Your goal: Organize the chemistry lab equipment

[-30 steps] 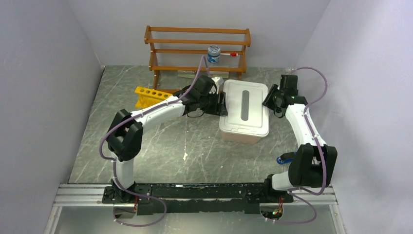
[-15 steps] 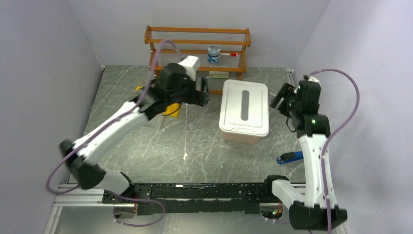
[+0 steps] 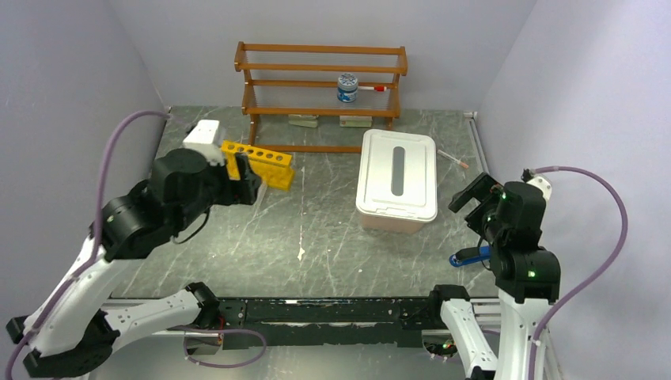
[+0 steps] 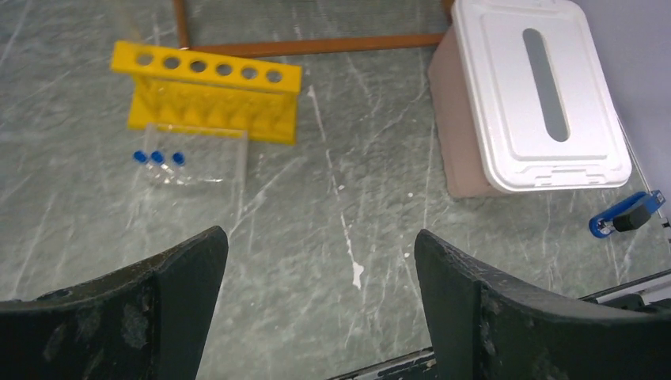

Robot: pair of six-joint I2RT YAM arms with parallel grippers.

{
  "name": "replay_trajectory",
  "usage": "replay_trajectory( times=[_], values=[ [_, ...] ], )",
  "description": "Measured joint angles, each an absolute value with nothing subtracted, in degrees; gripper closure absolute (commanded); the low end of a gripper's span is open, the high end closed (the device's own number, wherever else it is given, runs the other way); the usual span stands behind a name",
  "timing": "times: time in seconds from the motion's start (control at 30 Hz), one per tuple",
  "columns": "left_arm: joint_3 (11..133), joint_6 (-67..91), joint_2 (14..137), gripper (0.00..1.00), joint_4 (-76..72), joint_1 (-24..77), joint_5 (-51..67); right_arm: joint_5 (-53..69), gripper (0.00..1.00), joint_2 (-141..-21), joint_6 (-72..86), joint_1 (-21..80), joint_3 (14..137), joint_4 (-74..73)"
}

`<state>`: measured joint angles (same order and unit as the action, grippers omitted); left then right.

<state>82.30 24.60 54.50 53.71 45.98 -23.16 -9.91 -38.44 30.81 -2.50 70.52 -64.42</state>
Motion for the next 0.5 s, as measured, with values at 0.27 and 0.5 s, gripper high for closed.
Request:
replay_trajectory(
  times=[0.27,0.5],
  values=[
    [82.4,28.4,43.4,0.07,63.7,46.0,-25.9,-11.7,0.0,-37.3,29.0,-2.3,78.3,-71.2],
    [82.4,28.5,40.0,0.06,67.7,46.0,-27.6,-11.4,0.0,-36.6,27.6,-1.8,83.0,-71.6]
  ],
)
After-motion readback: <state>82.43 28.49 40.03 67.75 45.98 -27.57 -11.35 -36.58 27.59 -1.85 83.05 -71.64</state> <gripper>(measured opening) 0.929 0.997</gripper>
